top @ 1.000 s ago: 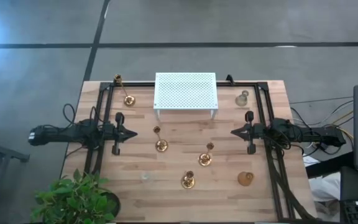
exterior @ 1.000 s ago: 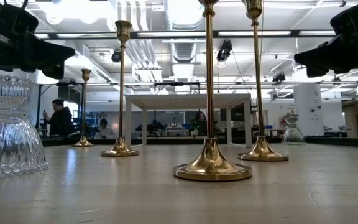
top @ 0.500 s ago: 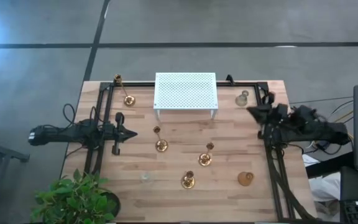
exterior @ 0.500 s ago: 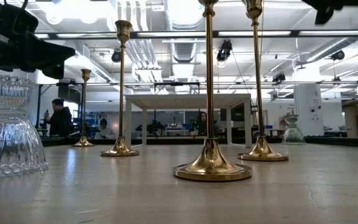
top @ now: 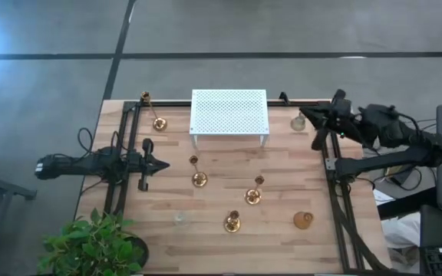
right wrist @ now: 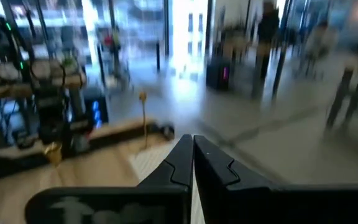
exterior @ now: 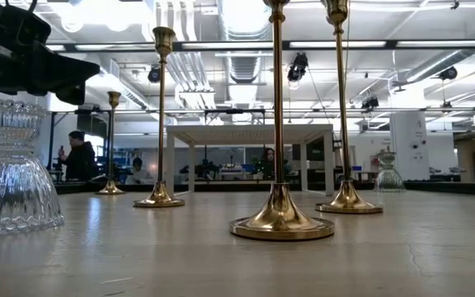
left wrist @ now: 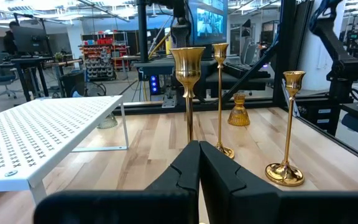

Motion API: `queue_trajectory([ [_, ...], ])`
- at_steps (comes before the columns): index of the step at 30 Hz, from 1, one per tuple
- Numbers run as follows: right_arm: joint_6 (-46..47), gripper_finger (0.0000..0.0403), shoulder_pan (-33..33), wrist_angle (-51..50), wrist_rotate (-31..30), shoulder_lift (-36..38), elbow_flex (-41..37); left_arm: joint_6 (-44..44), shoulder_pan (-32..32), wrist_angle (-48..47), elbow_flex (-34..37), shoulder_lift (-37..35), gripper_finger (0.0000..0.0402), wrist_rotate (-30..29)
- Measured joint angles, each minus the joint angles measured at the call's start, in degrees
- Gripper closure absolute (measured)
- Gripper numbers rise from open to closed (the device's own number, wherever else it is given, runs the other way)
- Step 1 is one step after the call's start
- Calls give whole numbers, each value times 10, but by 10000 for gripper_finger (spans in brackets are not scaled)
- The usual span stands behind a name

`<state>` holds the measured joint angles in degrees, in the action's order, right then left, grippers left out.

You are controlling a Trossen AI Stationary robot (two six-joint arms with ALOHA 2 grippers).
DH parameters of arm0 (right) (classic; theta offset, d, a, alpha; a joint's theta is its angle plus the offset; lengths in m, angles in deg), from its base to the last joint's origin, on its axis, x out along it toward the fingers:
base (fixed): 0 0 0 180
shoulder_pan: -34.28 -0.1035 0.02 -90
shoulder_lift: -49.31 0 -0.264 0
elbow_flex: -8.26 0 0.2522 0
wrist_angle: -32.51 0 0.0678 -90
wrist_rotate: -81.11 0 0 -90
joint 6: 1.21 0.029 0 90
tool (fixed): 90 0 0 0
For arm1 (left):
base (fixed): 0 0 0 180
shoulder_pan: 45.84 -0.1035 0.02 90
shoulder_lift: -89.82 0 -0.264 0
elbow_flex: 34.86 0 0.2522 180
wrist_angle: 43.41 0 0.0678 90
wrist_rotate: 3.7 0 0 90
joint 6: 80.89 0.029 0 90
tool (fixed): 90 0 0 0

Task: Pick & Place candle stick holders
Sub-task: Put the gold candle holder on the shelf

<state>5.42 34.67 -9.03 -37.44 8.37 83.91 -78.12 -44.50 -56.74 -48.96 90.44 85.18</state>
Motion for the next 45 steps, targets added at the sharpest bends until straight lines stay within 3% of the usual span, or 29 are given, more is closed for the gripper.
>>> queue_trajectory([
  [5, 93, 394, -13, -146, -8, -77, 117, 0, 0, 0, 0, 0, 388, 0],
  [12, 160, 394, -95, -250, -110, -168, 212, 0, 0, 0, 0, 0, 388, 0],
  [24, 371, 394, -286, -368, -318, -275, 242, 0, 0, 0, 0, 0, 388, 0],
  [34, 443, 394, -387, -373, -457, -286, 244, 0, 0, 0, 0, 1, 388, 0],
  [37, 413, 394, -393, -329, -481, -285, 259, 0, 0, 0, 0, 1, 388, 0],
  [40, 278, 394, -393, -232, -480, -285, 275, 0, 0, 0, 0, 1, 388, 0],
  [45, 19, 394, -390, -58, -384, -285, 281, 0, 0, 0, 0, 1, 388, 0],
])
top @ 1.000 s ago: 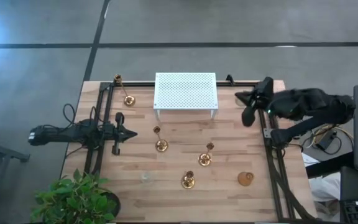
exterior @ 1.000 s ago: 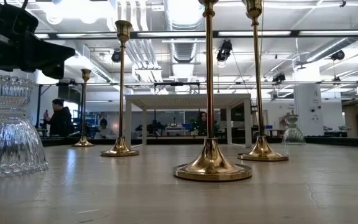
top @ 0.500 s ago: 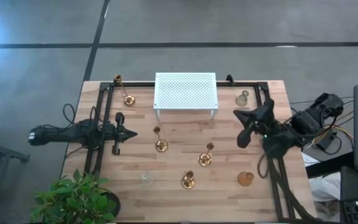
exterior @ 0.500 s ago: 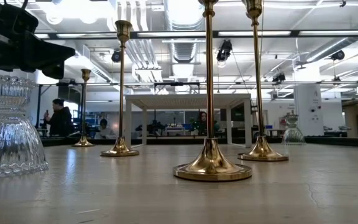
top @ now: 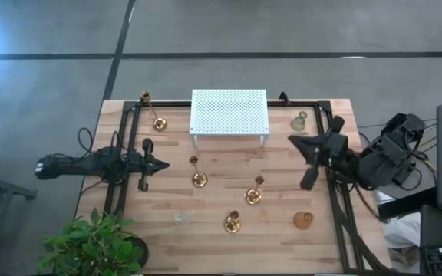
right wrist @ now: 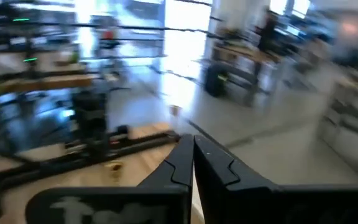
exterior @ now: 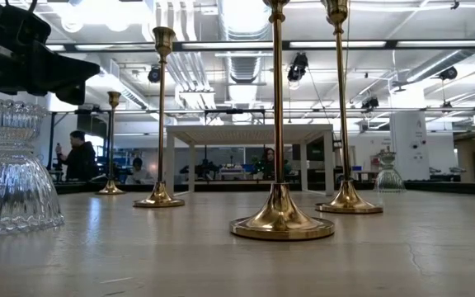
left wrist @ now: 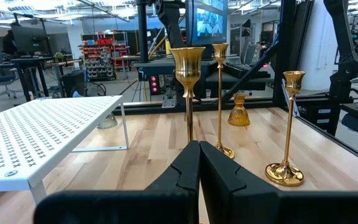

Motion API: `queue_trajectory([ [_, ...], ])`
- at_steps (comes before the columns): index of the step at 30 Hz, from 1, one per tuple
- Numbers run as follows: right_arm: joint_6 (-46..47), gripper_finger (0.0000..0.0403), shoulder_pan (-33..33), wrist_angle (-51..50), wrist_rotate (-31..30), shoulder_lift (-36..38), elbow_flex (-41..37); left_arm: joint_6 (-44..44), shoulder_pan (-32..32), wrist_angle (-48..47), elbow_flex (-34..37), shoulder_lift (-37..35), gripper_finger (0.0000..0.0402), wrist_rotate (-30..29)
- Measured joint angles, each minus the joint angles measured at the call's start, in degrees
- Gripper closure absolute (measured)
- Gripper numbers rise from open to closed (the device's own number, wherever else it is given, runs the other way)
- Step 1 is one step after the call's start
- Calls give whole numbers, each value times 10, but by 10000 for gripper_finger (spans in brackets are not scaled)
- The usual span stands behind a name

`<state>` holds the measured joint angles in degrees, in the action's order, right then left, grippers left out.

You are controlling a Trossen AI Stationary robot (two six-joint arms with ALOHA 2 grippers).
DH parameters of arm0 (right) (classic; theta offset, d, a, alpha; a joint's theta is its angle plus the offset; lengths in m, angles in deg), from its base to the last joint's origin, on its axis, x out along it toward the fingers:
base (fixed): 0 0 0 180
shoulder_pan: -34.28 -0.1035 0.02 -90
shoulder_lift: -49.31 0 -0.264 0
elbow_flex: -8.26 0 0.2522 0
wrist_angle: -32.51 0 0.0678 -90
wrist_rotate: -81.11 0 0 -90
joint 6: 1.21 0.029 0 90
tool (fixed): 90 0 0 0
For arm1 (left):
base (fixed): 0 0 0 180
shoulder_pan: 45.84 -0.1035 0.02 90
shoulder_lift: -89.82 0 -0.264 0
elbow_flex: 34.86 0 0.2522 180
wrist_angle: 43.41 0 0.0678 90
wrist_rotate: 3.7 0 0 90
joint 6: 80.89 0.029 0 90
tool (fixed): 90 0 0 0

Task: Pick & Place candle stick holders
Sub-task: Put the gold candle holder on the shelf

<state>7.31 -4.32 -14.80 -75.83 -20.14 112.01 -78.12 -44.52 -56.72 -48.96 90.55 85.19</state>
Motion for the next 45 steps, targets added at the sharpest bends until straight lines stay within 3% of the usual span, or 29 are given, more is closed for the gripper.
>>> queue_trajectory([
  [5, -50, 394, 1, 23, 33, 3, 3, 0, 0, 0, 0, 0, 388, 0],
  [12, 81, 394, 1, -82, 134, 8, 3, 0, 0, 0, 0, 0, 388, 0],
  [17, 147, 394, -3, -174, 136, -7, -4, 0, 0, 0, 0, 0, 388, 0],
  [25, 179, 394, -3, -221, 135, -54, -15, 0, 0, 0, 0, 1, 388, 0],
  [35, 568, 394, -50, -490, 134, -98, -18, 0, 0, 0, 0, 1, 388, 0],
  [45, 762, 394, -126, -516, 134, -157, -81, 0, 0, 0, 0, 1, 388, 0],
])
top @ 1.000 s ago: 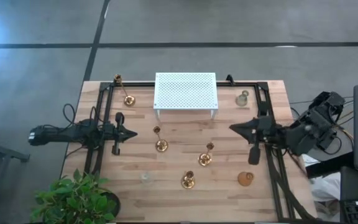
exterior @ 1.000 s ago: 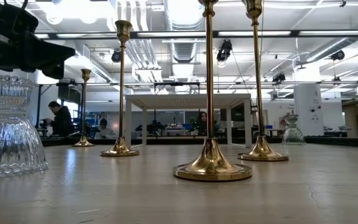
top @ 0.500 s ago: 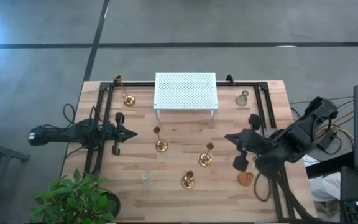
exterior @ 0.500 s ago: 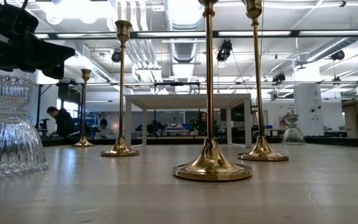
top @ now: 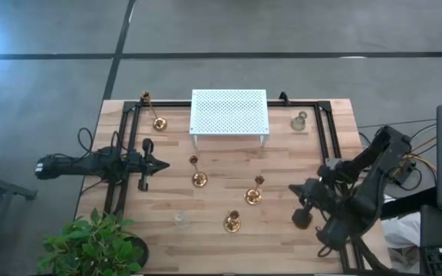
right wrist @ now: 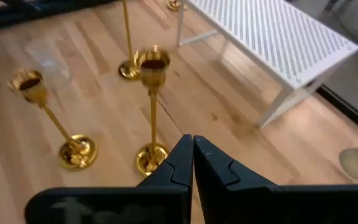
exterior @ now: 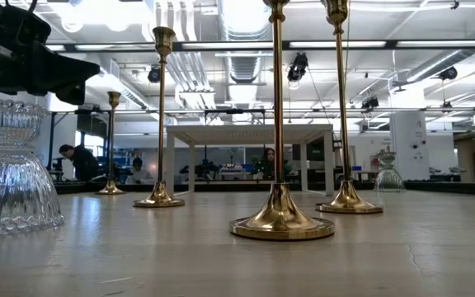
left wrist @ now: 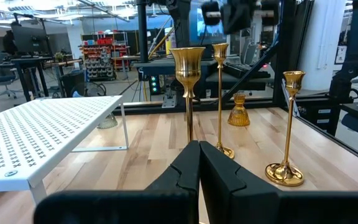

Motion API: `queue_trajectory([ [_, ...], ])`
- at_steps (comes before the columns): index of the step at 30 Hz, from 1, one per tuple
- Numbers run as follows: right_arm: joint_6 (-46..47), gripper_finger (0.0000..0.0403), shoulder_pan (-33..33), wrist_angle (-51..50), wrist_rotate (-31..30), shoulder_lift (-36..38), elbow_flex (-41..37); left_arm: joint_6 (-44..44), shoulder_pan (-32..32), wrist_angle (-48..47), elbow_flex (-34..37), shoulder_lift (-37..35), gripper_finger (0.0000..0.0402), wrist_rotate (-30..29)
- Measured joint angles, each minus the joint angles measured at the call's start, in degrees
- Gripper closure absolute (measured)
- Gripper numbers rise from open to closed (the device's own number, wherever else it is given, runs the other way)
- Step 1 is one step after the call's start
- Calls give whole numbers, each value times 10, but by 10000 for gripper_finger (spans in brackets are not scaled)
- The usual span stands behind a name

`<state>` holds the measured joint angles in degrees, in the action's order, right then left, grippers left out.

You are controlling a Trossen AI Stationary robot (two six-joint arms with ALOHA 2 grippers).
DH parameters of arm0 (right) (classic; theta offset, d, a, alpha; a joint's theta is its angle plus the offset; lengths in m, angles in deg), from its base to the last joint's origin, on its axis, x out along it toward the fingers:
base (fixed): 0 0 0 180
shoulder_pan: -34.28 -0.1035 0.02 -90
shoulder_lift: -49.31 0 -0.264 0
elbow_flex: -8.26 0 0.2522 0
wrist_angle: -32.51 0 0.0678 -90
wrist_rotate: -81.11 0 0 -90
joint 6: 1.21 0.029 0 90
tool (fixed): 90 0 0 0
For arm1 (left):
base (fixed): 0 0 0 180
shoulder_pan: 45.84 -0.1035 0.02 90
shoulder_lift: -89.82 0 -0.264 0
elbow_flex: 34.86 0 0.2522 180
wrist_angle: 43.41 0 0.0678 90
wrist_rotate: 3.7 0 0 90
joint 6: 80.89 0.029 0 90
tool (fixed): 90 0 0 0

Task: Pick & Place candle stick holders
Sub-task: Put the gold candle holder on the shelf

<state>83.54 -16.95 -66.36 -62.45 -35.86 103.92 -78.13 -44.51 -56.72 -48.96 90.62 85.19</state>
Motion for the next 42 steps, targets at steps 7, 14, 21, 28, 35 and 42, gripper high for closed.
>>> queue_trajectory([
  [7, 98, 394, -2, 6, -5, -66, -45, 0, 0, 0, 0, 0, 388, 0],
  [14, 156, 394, 0, 113, -5, -87, -96, 0, 0, 0, 0, 0, 388, 0],
  [21, 153, 394, 20, 242, -5, -81, -161, 0, 0, 0, 0, 0, 388, 0],
  [28, 21, 394, 33, 371, -19, -47, -202, 0, 0, 3, 0, 1, 388, 0],
  [35, -53, 394, 59, 465, -15, -7, -262, 0, 0, 7, 0, 1, 388, -1],
  [42, -140, 394, 113, 534, 46, 8, -294, 0, 0, 8, 0, 2, 388, -1],
])
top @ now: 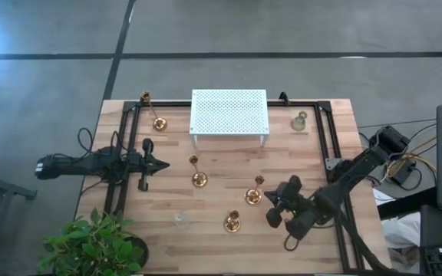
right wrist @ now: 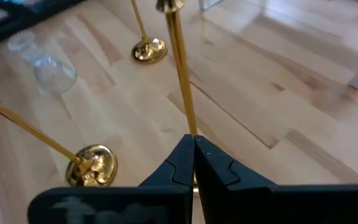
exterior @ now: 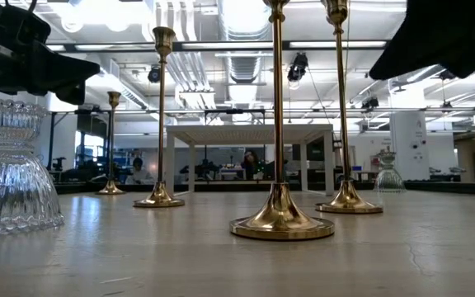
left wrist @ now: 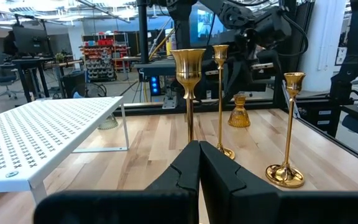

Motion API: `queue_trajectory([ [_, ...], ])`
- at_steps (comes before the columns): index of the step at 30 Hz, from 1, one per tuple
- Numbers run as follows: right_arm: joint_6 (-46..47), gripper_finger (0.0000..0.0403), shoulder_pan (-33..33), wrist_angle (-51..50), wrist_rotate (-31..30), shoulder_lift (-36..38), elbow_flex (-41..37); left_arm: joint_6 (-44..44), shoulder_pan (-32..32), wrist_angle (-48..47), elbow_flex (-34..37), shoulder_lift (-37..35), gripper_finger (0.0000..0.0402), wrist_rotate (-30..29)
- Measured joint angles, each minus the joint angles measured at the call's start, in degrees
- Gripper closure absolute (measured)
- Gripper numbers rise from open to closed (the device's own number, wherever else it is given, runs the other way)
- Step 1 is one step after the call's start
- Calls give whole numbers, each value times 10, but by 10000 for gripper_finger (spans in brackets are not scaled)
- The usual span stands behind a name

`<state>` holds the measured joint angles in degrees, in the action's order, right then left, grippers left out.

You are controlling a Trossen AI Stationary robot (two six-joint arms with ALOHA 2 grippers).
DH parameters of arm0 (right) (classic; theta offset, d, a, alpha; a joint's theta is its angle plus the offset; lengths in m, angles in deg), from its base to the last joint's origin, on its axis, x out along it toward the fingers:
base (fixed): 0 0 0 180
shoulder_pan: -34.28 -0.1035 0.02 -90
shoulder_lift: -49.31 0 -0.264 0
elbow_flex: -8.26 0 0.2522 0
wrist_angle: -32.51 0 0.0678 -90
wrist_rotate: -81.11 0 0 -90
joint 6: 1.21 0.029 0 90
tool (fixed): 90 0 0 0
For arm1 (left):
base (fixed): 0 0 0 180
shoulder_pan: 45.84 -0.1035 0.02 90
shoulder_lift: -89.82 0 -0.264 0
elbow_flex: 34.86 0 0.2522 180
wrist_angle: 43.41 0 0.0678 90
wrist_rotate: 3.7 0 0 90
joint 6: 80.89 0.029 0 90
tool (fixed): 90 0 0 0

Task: Pick & Place candle stick holders
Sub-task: Put the gold candle holder on the shelf

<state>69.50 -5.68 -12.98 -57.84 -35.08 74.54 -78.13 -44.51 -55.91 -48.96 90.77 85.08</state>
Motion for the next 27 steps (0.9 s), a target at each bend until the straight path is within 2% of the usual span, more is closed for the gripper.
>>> queue_trajectory([
  [2, -21, 394, 12, 10, 12, 0, -1, 0, 0, 0, 0, 0, 388, 0],
  [9, -8, 379, 40, 8, 12, 2, 0, 0, 0, 0, 0, 0, 388, 0],
  [13, -18, 339, 42, 8, 13, 4, 2, 0, 0, 0, 0, 0, 388, 0],
  [21, -31, 233, 43, 10, 15, 3, 2, 0, 0, 1, 0, 0, 388, 0],
  [27, -45, 200, 46, 20, 15, 2, 2, 0, 0, 1, 0, 0, 388, 0],
])
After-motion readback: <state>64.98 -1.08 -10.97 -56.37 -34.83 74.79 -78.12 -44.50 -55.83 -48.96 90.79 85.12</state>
